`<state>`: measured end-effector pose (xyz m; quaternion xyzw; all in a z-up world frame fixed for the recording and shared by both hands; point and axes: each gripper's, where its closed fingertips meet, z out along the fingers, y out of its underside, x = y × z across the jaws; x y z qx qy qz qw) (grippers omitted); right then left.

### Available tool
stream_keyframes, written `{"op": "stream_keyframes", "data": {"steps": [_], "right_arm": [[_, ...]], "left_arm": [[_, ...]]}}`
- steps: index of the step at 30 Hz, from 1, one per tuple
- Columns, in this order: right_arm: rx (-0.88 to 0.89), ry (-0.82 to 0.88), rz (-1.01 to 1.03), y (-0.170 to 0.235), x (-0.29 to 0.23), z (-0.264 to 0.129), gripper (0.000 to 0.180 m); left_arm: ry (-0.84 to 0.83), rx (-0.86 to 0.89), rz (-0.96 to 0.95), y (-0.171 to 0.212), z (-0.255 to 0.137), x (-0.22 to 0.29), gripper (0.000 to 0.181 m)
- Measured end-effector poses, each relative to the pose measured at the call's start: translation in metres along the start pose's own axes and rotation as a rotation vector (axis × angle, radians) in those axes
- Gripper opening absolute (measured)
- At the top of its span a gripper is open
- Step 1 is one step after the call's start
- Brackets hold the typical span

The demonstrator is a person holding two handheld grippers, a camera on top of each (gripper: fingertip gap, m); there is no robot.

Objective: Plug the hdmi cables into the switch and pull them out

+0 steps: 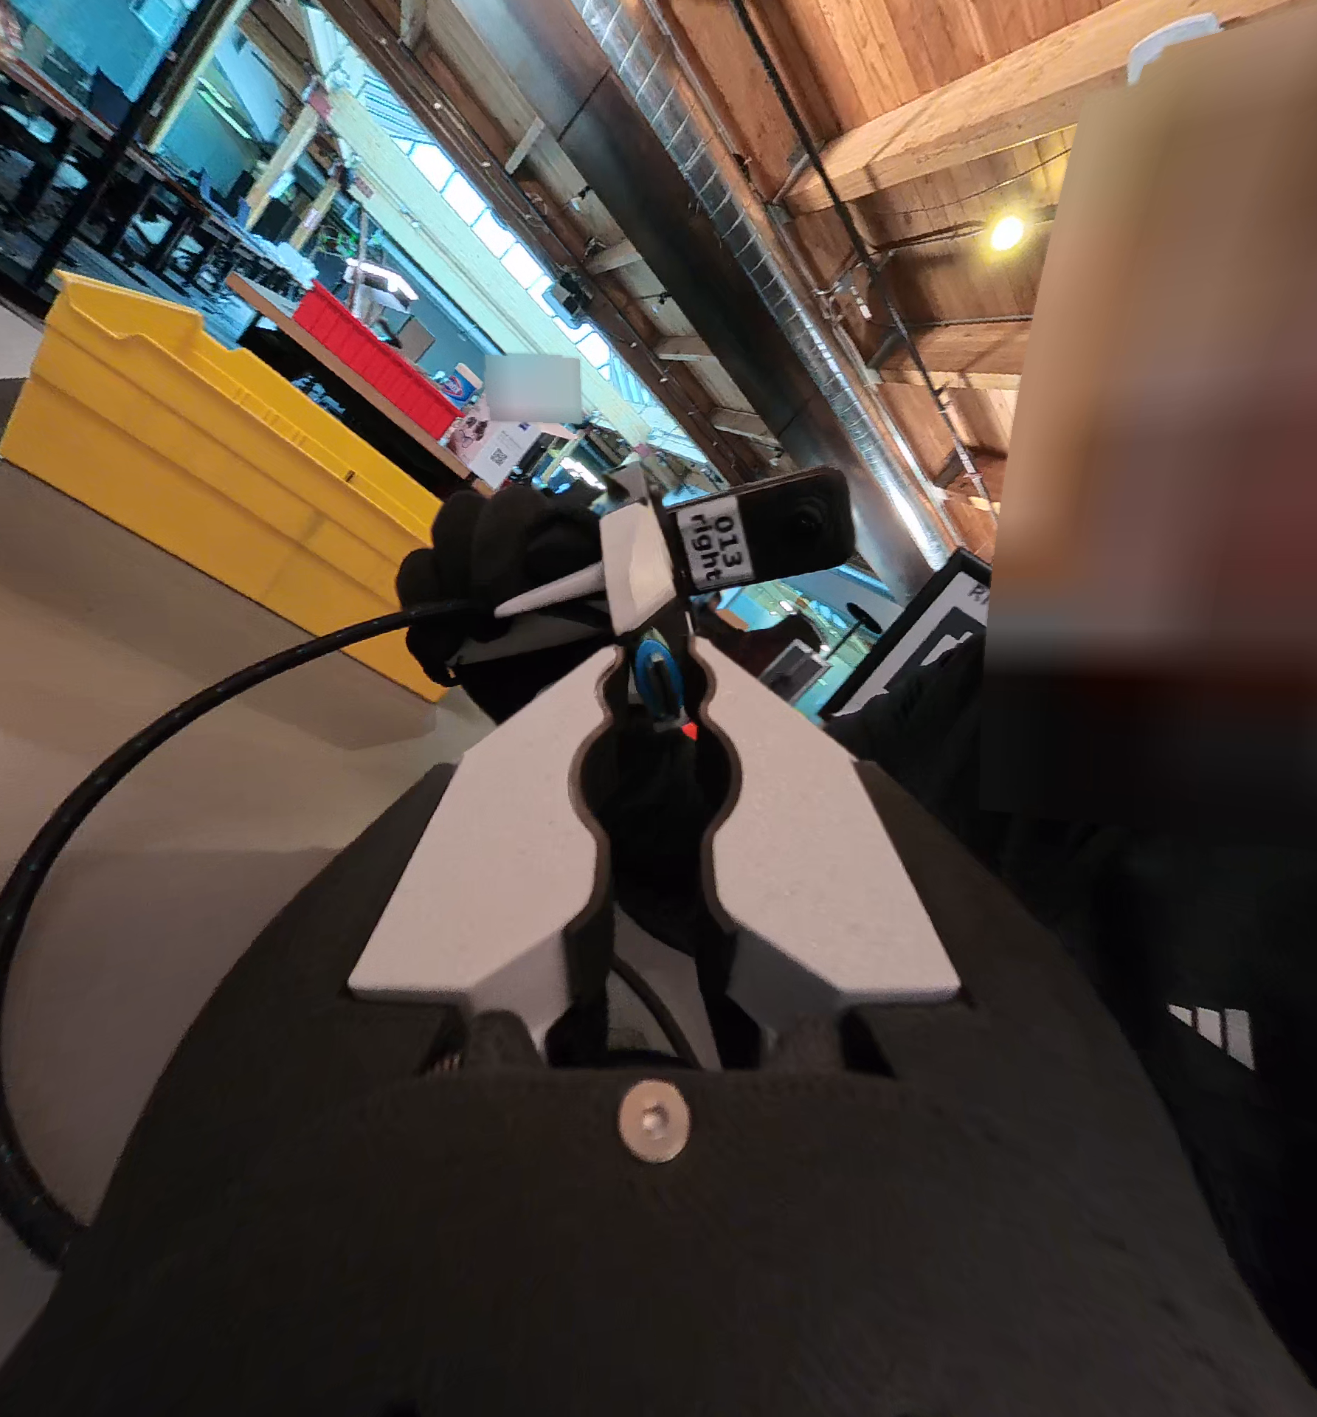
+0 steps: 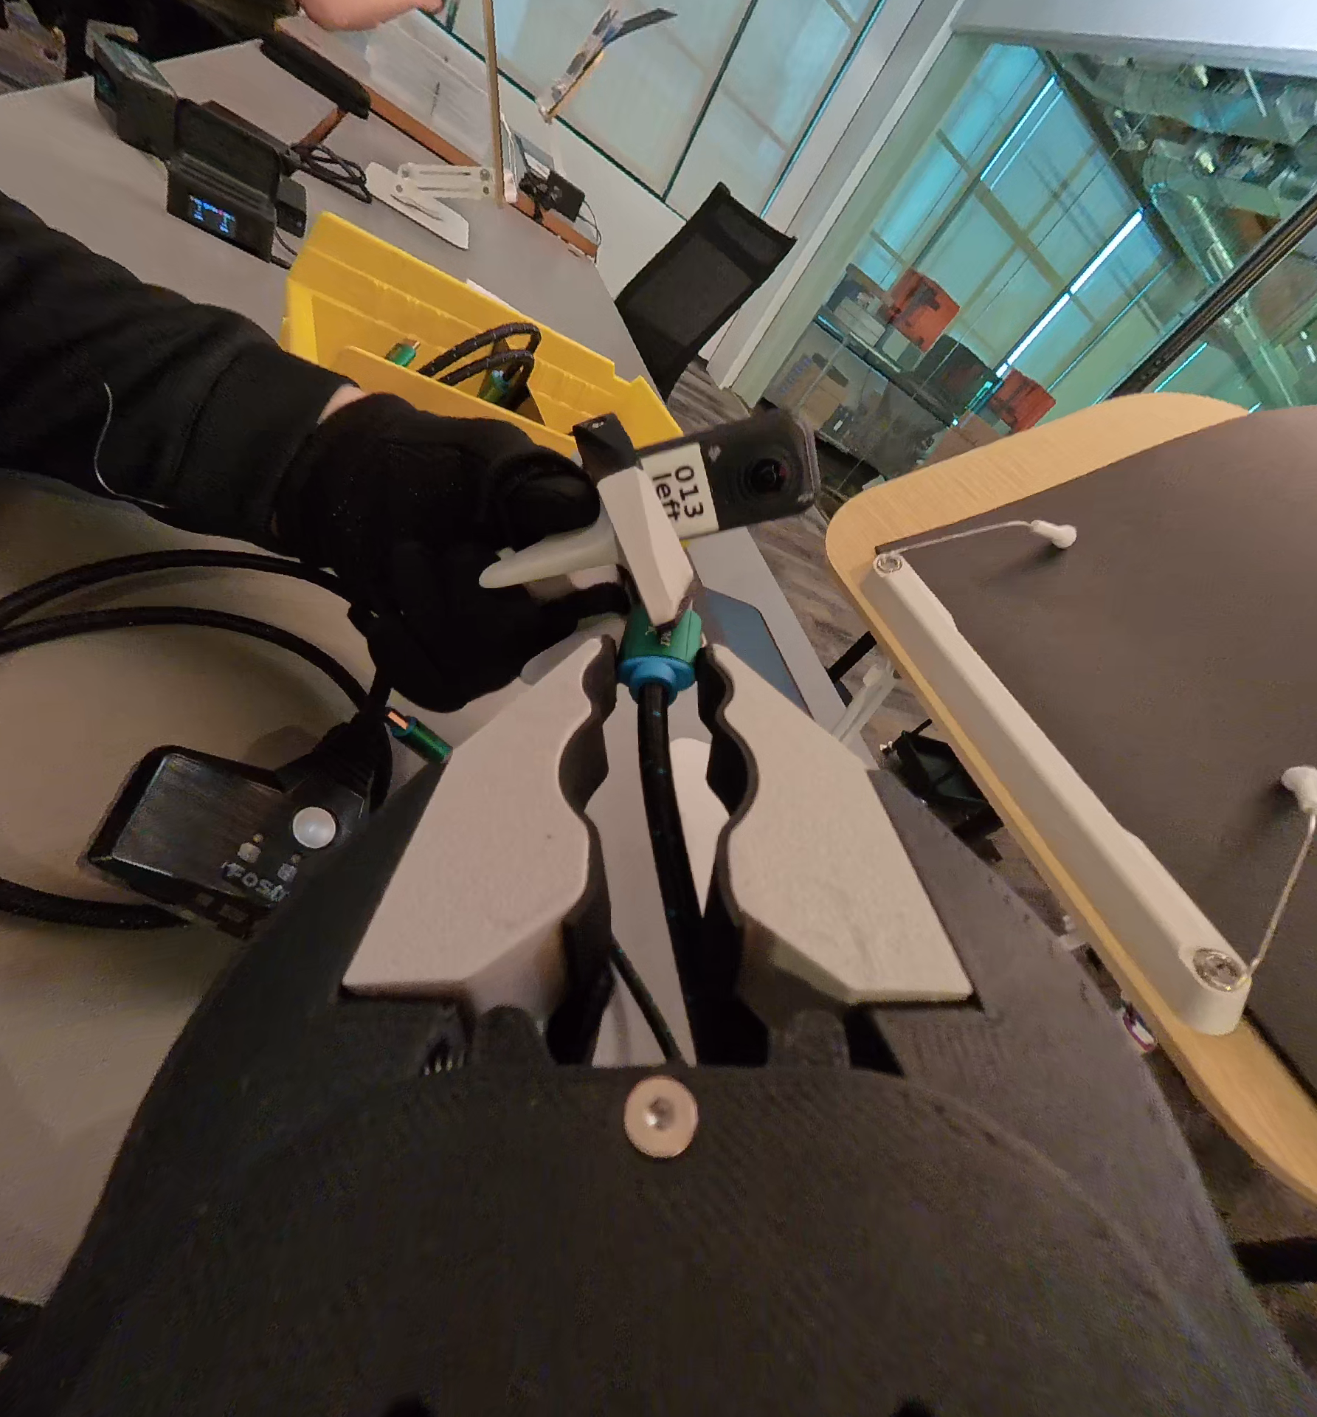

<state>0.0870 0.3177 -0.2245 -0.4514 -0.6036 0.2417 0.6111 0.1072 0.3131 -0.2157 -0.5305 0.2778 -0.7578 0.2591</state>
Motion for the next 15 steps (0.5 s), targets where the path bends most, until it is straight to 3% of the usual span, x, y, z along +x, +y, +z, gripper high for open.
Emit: {"op": "stream_keyframes", "data": {"steps": [4, 9, 15], "right_arm": [[-0.017, -0.011, 0.017, 0.008, 0.000, 0.000, 0.020], [-0.047, 0.002, 0.028, 0.017, 0.004, -0.001, 0.020], [-0.086, 0.056, 0.069, 0.034, 0.022, -0.012, 0.020]], "left_arm": [[-0.128, -0.002, 0.035, -0.004, -0.006, -0.016, 0.024], [-0.257, 0.024, 0.091, -0.017, -0.022, -0.027, 0.028], [-0.460, -0.130, 0.223, -0.010, -0.031, -0.037, 0.039]]}}
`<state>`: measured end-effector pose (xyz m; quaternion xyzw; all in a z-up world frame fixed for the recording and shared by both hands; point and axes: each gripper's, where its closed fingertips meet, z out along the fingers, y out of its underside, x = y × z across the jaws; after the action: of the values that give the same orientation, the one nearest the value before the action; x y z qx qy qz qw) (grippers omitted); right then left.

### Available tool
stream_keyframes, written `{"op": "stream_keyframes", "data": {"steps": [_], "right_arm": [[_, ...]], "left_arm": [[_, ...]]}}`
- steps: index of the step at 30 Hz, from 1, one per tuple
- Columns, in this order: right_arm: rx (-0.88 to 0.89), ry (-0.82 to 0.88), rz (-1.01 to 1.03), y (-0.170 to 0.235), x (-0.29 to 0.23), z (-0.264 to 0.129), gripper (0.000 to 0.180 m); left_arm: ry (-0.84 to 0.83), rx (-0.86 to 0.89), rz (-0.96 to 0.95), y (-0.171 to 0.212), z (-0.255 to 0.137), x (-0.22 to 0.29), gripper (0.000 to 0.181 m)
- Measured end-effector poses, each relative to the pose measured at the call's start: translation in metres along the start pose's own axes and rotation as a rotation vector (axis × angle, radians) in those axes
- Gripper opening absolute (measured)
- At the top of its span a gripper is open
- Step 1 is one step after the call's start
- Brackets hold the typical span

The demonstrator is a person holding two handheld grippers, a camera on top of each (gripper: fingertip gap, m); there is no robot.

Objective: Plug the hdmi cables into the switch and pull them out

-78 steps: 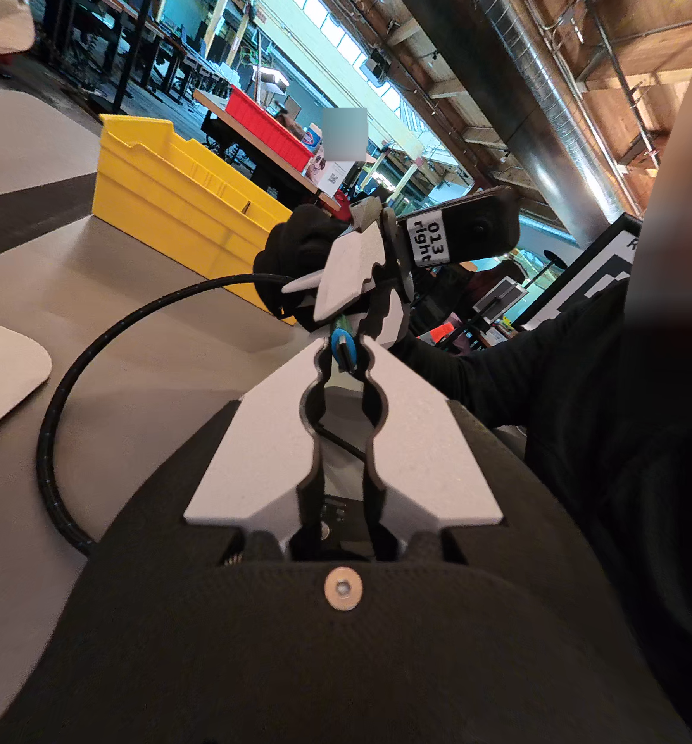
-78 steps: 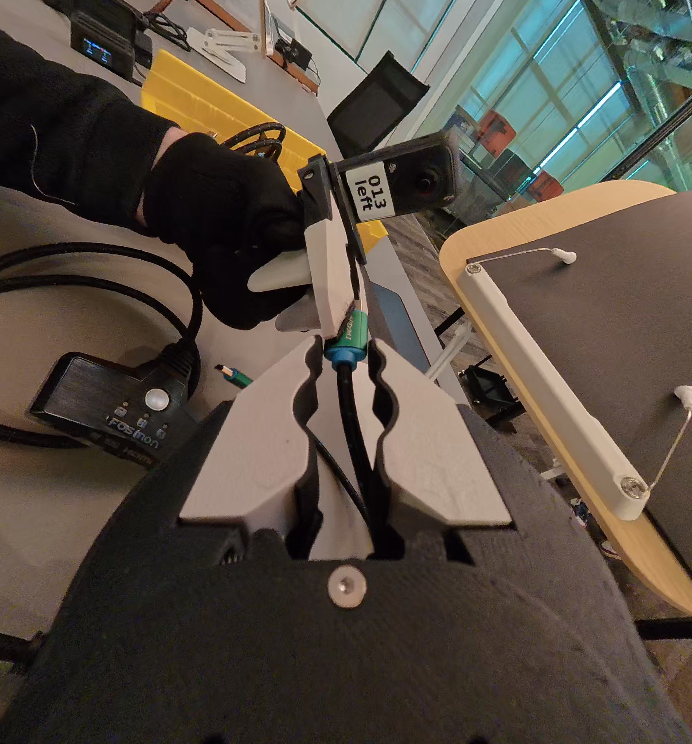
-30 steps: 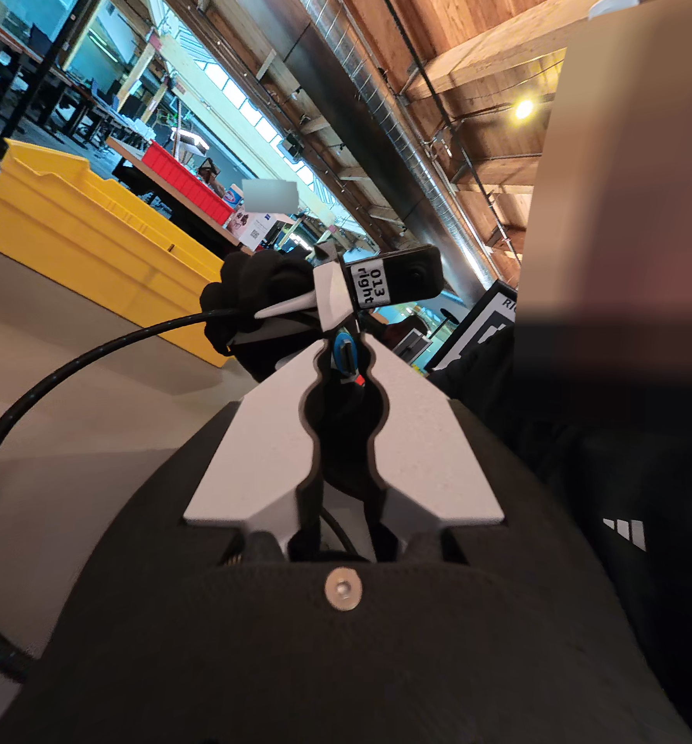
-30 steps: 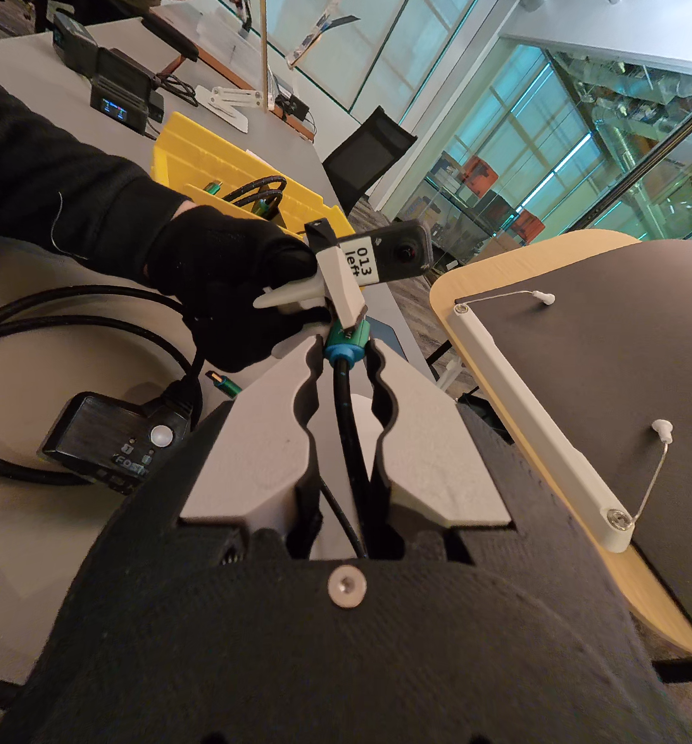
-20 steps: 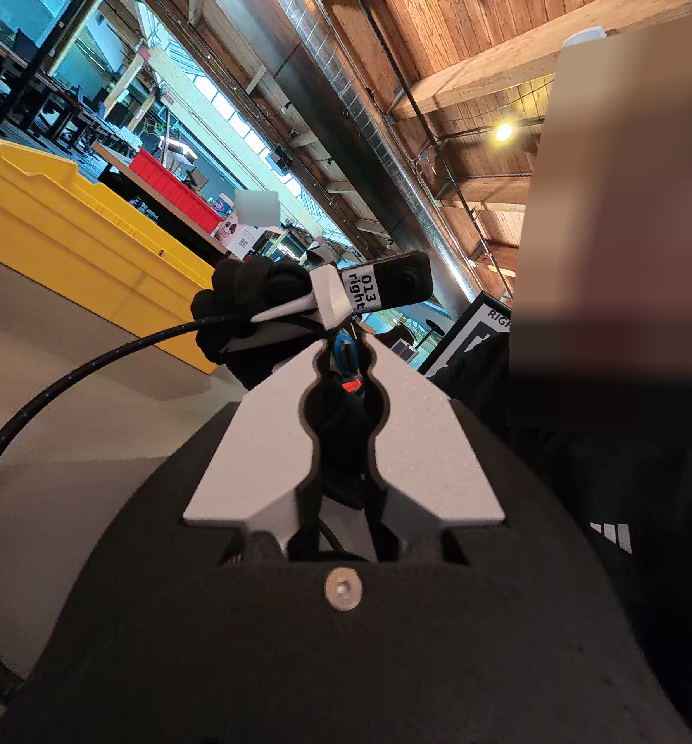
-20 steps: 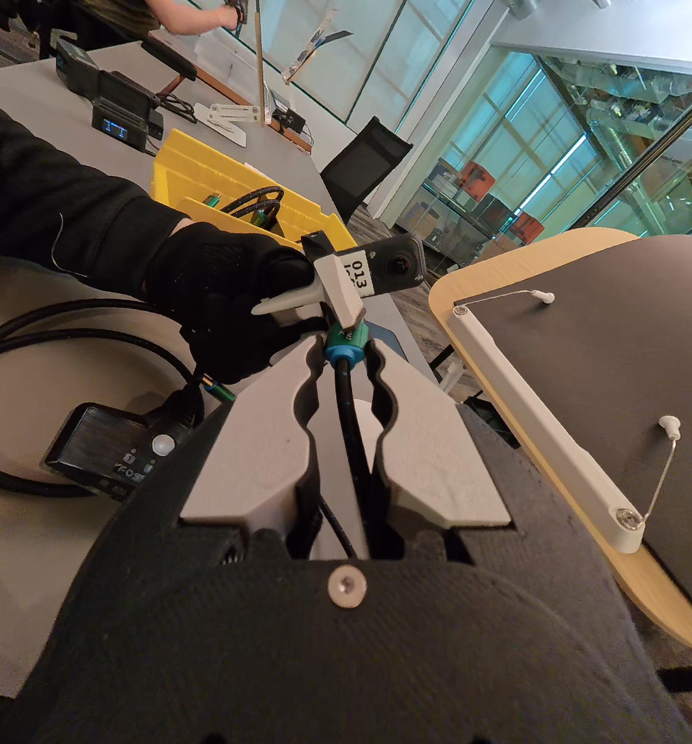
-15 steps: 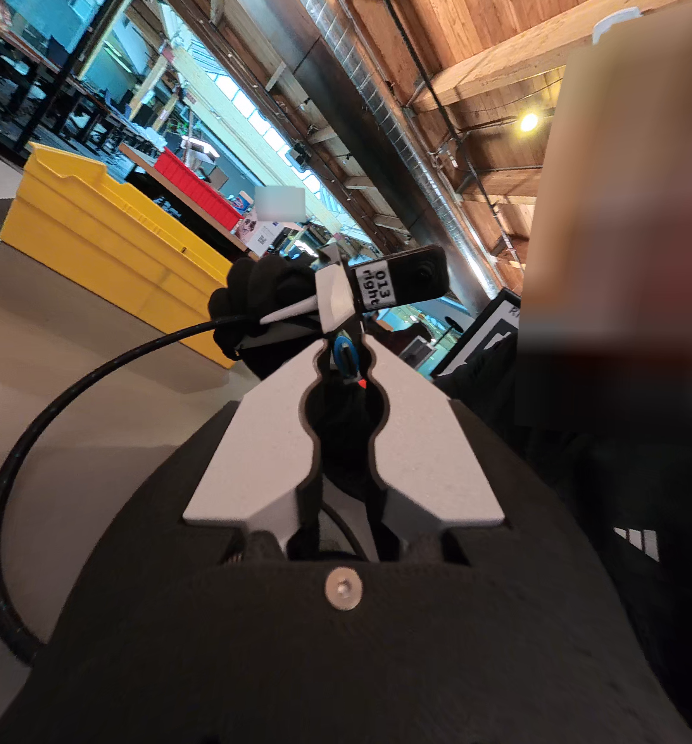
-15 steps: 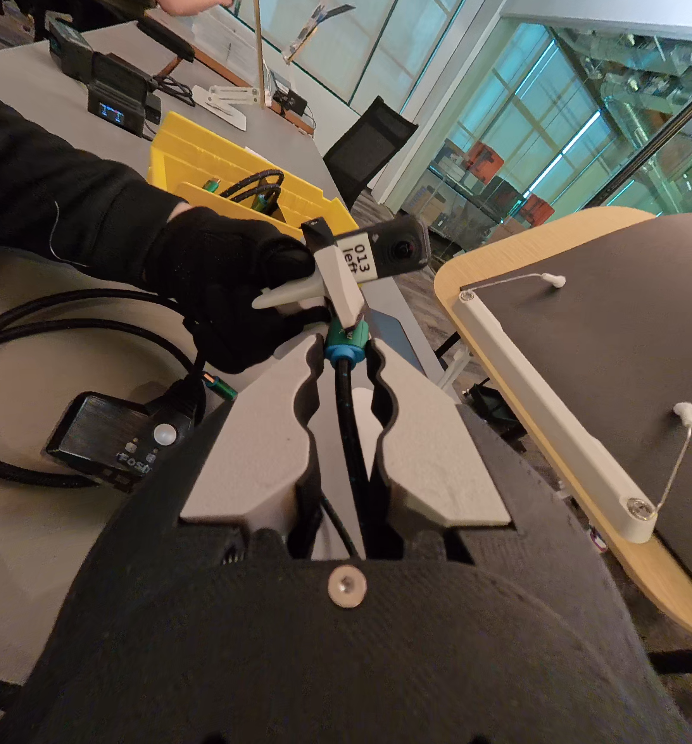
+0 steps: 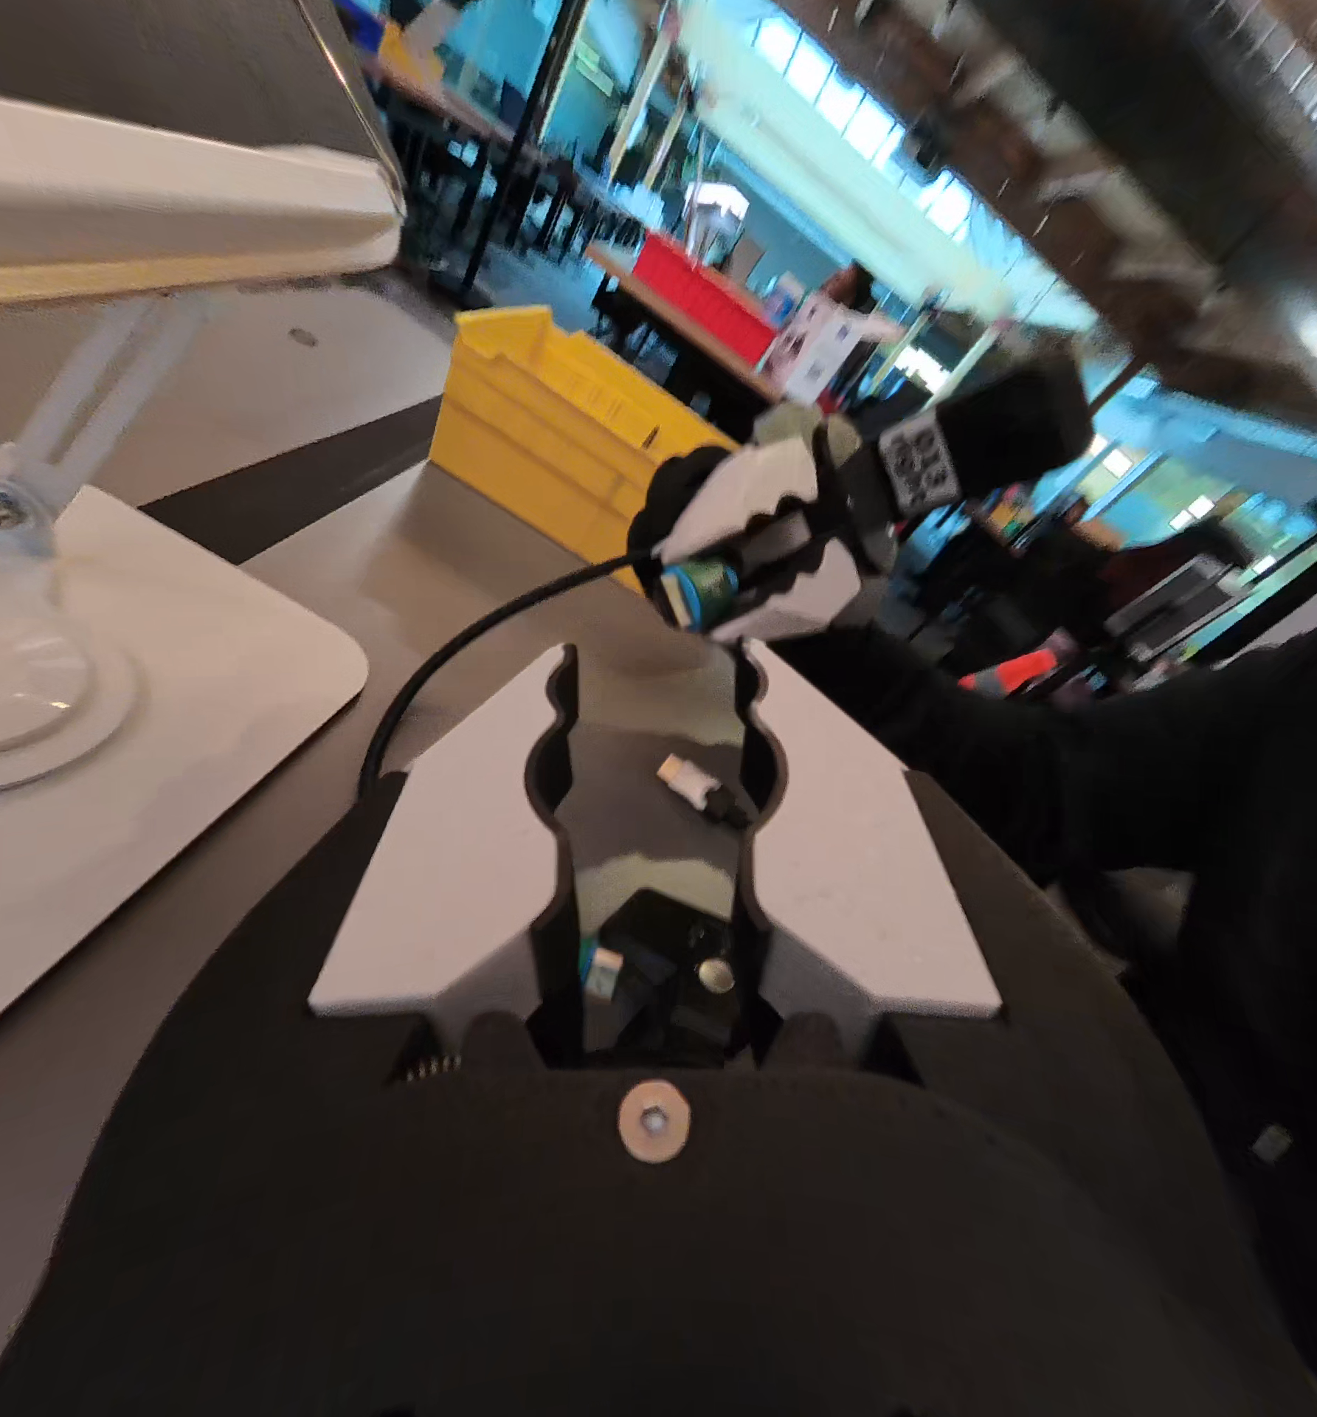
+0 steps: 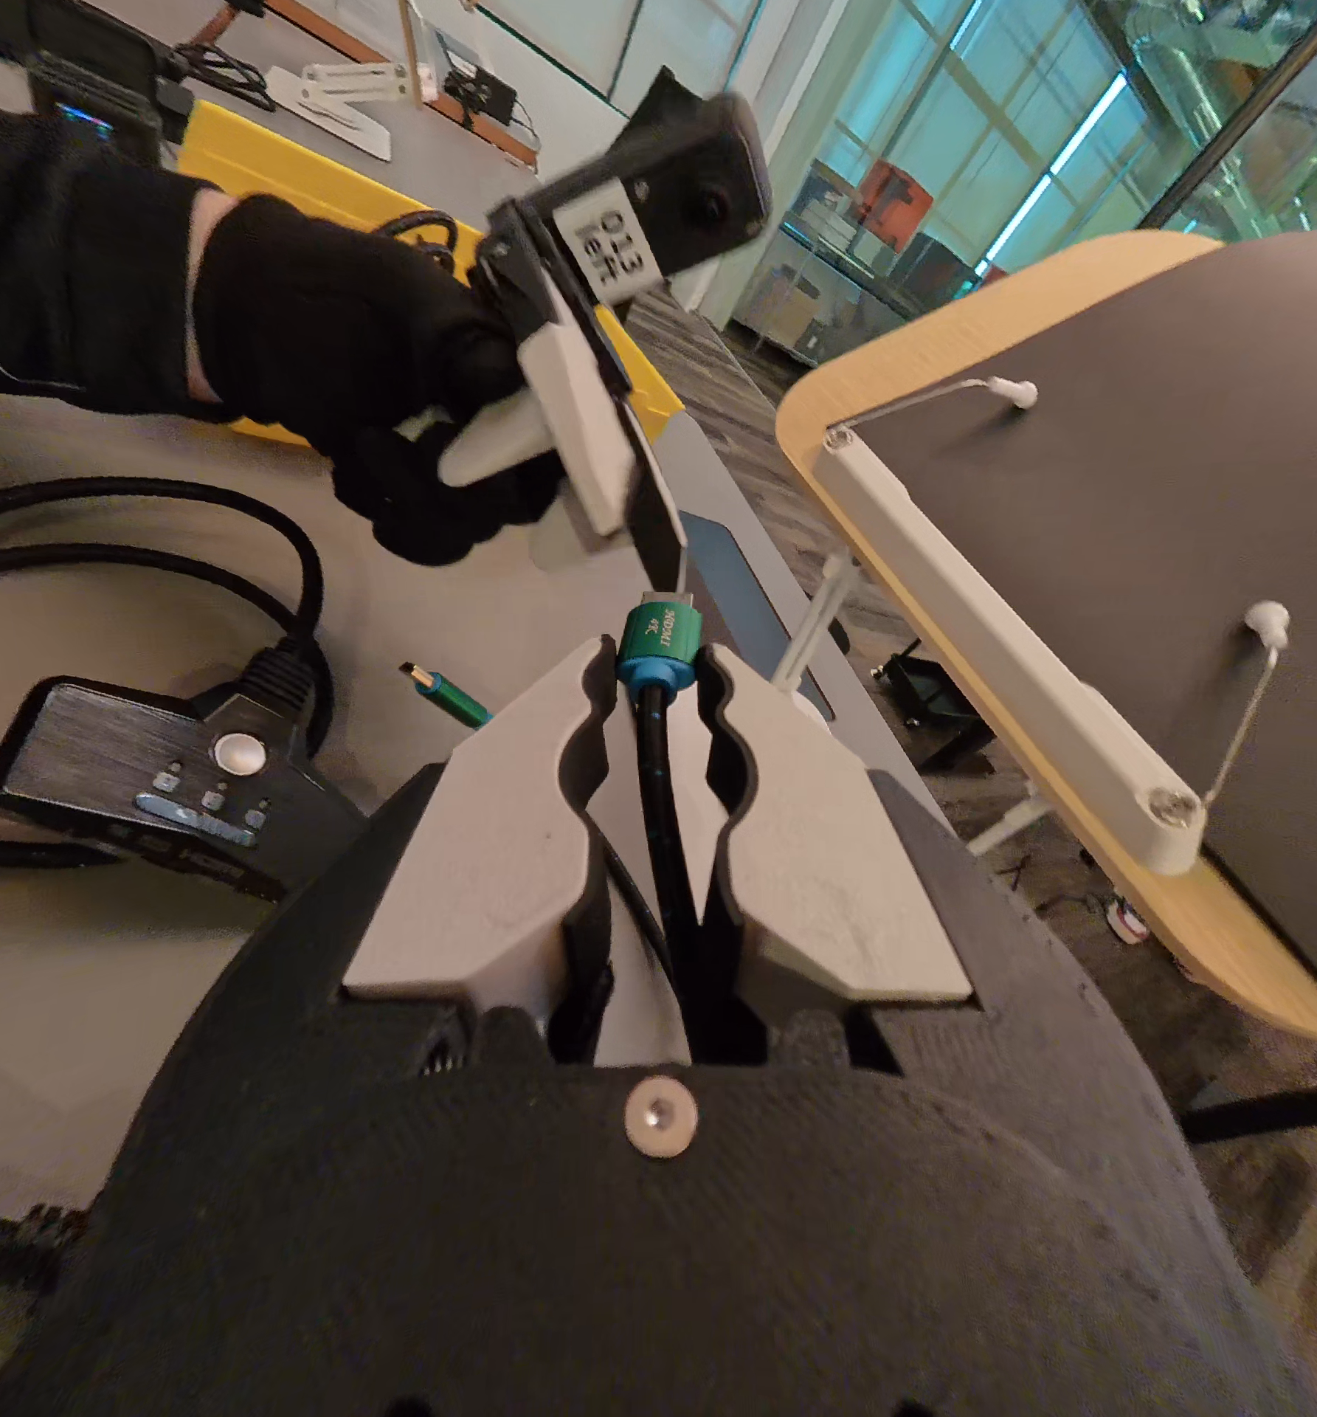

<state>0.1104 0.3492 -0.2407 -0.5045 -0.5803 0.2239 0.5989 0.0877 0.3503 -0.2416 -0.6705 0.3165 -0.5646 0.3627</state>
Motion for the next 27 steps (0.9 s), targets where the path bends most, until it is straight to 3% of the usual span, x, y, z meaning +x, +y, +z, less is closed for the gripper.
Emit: {"op": "stream_keyframes", "data": {"steps": [4, 7, 11, 13, 17, 21, 27], "right_arm": [[-0.029, 0.044, 0.045, 0.017, 0.015, -0.008, 0.019], [-0.040, 0.060, 0.062, 0.025, 0.022, -0.012, 0.019], [-0.053, 0.061, 0.067, 0.030, 0.022, -0.011, 0.019], [-0.062, 0.058, 0.064, 0.032, 0.021, -0.010, 0.019], [-0.064, 0.058, 0.065, 0.033, 0.021, -0.010, 0.019], [-0.062, 0.060, 0.073, 0.034, 0.023, -0.011, 0.019], [-0.066, 0.056, 0.077, 0.036, 0.023, -0.011, 0.019]], "left_arm": [[-0.090, -0.188, 0.150, 0.019, 0.002, 0.005, 0.050], [-0.056, -0.321, 0.229, 0.036, 0.003, 0.023, 0.062], [-0.034, -0.655, 0.343, 0.094, 0.002, 0.037, 0.083], [-0.040, -0.827, 0.377, 0.126, 0.000, 0.037, 0.101], [-0.101, -1.045, 0.390, 0.165, -0.002, 0.022, 0.118], [-0.164, -1.137, 0.375, 0.178, -0.007, 0.010, 0.115], [-0.165, -1.128, 0.358, 0.177, 0.001, 0.013, 0.093]]}}
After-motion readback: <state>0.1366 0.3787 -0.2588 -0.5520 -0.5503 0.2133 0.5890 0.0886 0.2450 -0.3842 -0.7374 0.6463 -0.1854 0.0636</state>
